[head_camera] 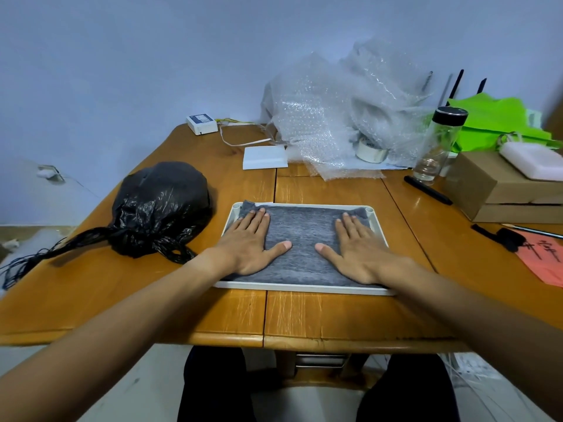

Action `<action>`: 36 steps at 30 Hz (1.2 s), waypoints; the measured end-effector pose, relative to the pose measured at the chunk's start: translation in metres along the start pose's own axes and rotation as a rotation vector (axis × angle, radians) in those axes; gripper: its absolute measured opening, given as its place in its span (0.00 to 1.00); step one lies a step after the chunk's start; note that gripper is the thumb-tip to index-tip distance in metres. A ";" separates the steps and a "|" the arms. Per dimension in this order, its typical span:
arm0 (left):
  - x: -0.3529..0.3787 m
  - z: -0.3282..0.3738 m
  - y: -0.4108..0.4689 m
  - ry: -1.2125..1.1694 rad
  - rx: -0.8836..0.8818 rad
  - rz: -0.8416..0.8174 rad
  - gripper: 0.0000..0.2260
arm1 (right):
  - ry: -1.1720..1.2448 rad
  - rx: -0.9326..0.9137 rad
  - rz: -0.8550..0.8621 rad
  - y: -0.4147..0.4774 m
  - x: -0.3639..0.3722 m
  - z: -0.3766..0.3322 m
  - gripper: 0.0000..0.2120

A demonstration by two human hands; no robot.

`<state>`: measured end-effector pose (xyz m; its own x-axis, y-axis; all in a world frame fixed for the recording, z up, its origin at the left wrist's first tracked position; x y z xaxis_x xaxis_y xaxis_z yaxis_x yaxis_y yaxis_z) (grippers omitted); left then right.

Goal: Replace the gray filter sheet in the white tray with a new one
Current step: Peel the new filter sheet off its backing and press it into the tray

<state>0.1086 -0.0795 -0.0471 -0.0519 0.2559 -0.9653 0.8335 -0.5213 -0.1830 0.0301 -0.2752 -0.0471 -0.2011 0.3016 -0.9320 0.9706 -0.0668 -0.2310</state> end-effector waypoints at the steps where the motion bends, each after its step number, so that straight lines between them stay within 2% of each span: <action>1: 0.000 0.000 0.000 0.008 -0.004 -0.002 0.47 | -0.016 0.027 -0.004 -0.001 -0.001 0.005 0.45; 5: -0.002 -0.001 -0.003 0.021 -0.005 0.006 0.49 | -0.065 0.055 -0.028 -0.002 -0.003 0.009 0.46; 8: -0.012 0.000 -0.004 0.041 0.012 0.070 0.43 | -0.052 0.042 0.017 0.000 -0.011 0.005 0.44; 11: -0.032 0.025 0.002 -0.058 0.142 0.193 0.30 | -0.031 -0.150 0.163 0.008 -0.023 -0.026 0.34; 13: -0.041 0.042 0.009 -0.145 0.216 0.240 0.26 | 0.015 -0.287 0.149 0.017 -0.017 -0.053 0.29; 16: -0.043 0.047 0.018 -0.174 0.247 0.311 0.24 | 0.099 -0.353 0.105 0.031 -0.003 -0.068 0.27; 21: -0.027 0.034 0.026 -0.239 0.212 0.296 0.25 | 0.148 -0.311 0.086 0.041 0.003 -0.058 0.28; 30: -0.020 -0.003 0.015 -0.086 -0.115 0.300 0.33 | 0.142 -0.197 0.109 0.036 0.000 -0.035 0.32; 36: -0.006 -0.006 0.003 -0.054 -0.200 0.123 0.41 | 0.099 0.014 0.095 0.018 0.002 -0.007 0.42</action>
<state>0.1150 -0.0775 -0.0407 0.0319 0.1541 -0.9875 0.9276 -0.3725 -0.0281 0.0484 -0.2687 -0.0516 -0.0938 0.3853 -0.9180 0.9826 -0.1128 -0.1477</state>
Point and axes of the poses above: each hand's wrist, its own y-axis towards the middle knuckle, its own x-axis out of the palm, z = x × y, the point moved 9 cm from there along y, towards the middle knuckle, and after that the axes turned 13 degrees about y, right-handed, at the moved point
